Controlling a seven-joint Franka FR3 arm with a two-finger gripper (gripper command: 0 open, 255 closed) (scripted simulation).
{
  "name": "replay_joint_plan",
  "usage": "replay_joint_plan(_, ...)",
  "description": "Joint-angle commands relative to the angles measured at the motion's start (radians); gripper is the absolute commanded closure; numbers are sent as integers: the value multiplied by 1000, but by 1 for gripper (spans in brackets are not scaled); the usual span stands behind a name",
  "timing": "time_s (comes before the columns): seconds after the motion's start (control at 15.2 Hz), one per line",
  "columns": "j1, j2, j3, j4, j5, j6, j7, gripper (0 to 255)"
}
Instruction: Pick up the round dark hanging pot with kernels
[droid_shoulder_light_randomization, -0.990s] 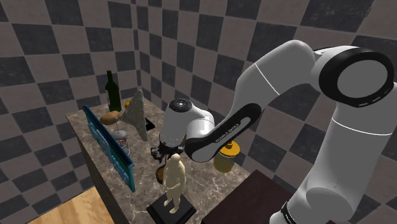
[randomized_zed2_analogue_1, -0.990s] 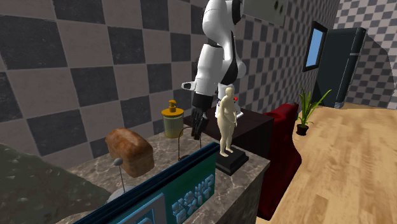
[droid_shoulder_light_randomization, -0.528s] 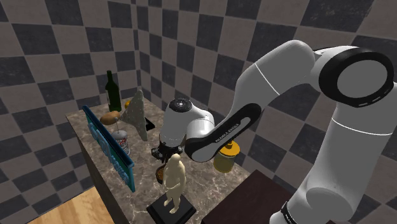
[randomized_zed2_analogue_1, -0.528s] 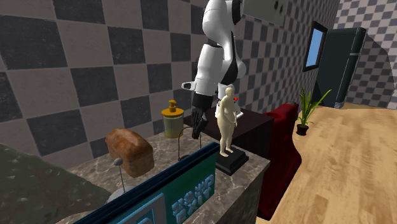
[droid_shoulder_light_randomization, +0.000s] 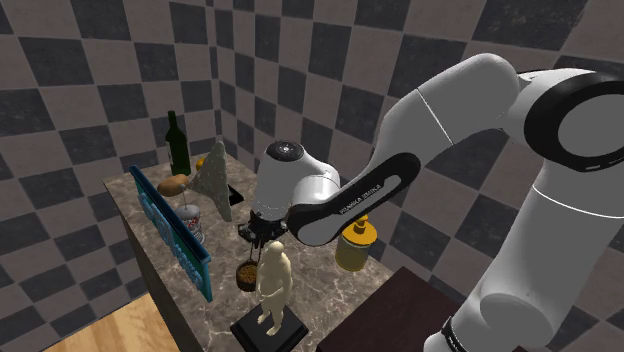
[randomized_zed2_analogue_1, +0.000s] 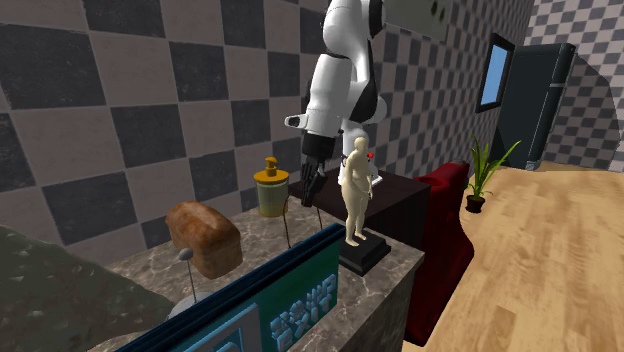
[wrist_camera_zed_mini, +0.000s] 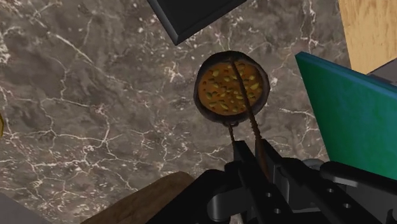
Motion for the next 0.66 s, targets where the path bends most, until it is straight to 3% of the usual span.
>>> replay_joint_plan(0.0, -4, -22, 8, 4, 31, -21, -24, 255)
replay_joint_plan(0.59, -10, -96, 22, 28, 128, -102, -102, 255)
